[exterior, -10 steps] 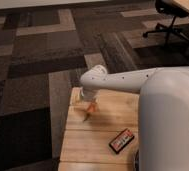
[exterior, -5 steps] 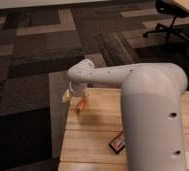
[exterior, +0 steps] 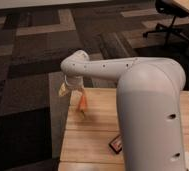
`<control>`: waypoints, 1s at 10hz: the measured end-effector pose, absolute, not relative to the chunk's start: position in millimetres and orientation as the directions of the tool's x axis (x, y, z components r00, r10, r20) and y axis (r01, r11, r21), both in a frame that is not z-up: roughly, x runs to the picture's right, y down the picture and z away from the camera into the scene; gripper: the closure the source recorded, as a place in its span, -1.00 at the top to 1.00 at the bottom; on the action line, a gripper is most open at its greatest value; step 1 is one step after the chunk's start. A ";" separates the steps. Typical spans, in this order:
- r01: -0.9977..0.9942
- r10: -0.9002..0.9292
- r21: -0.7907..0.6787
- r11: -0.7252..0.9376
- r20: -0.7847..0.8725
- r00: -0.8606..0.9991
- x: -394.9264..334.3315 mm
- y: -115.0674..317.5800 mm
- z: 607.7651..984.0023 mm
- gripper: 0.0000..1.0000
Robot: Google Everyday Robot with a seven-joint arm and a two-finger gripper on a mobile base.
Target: Drag the pepper across the table
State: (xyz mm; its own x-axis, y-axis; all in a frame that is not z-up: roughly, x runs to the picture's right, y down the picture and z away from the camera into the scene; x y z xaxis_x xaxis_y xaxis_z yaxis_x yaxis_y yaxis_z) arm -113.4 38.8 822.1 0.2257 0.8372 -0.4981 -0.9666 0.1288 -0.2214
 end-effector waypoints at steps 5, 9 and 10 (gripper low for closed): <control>-0.988 0.844 -0.148 0.049 -0.522 0.120 -92.6 52.8 835.7 0.47; -0.987 0.845 -0.160 0.004 -0.527 0.089 -90.2 70.4 849.2 0.47; -0.986 0.843 -0.170 0.002 -0.529 0.093 -93.2 73.0 849.9 0.47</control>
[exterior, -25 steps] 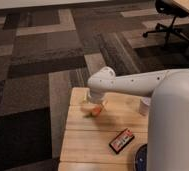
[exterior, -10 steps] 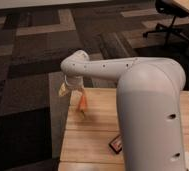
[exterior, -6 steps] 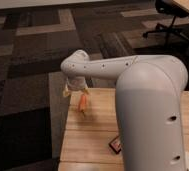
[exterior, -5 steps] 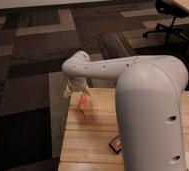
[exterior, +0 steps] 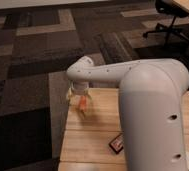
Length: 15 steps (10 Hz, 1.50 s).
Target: Drag the pepper across the table
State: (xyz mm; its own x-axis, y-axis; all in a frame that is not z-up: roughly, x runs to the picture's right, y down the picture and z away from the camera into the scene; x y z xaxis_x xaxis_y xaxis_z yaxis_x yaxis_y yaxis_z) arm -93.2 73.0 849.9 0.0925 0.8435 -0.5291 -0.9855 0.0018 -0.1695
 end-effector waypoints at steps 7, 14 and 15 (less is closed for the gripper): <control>-0.961 0.812 -0.264 0.086 -0.540 0.221 -129.3 79.7 858.5 0.47; -0.879 0.736 -0.414 0.236 -0.514 0.440 -209.6 72.1 863.0 0.47; -0.862 0.726 -0.424 0.278 -0.495 0.477 -221.1 63.1 857.1 0.47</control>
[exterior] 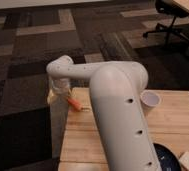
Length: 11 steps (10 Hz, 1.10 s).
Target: Drag the pepper across the table
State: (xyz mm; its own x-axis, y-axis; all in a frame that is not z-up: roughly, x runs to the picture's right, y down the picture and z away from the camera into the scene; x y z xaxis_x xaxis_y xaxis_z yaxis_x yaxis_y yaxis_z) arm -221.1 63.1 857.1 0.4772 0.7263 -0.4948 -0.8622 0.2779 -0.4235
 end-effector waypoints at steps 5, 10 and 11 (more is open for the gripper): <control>-0.891 0.747 -0.340 0.302 -0.497 0.442 -201.8 42.6 844.1 0.47; -0.971 0.812 -0.092 0.219 -0.534 0.234 -140.0 44.1 821.2 0.47; -0.985 0.828 -0.009 0.171 -0.540 0.148 -124.7 51.5 813.7 0.47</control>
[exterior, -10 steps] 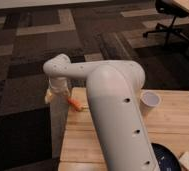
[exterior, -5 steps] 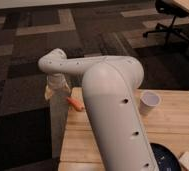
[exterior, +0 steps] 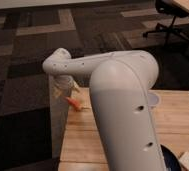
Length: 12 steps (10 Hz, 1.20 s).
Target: Drag the pepper across the table
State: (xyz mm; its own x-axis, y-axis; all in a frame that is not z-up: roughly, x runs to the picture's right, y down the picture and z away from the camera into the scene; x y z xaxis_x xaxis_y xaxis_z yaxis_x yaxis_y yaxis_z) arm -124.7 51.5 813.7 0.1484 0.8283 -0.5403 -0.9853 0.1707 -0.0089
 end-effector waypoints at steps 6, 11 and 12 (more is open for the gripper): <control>-0.972 0.785 0.172 -0.163 -0.574 -0.233 -91.8 106.5 795.5 0.47; -0.964 0.776 0.137 -0.227 -0.573 -0.264 -89.1 115.9 806.8 0.47; -0.966 0.779 0.129 -0.225 -0.572 -0.258 -89.8 115.4 808.4 0.47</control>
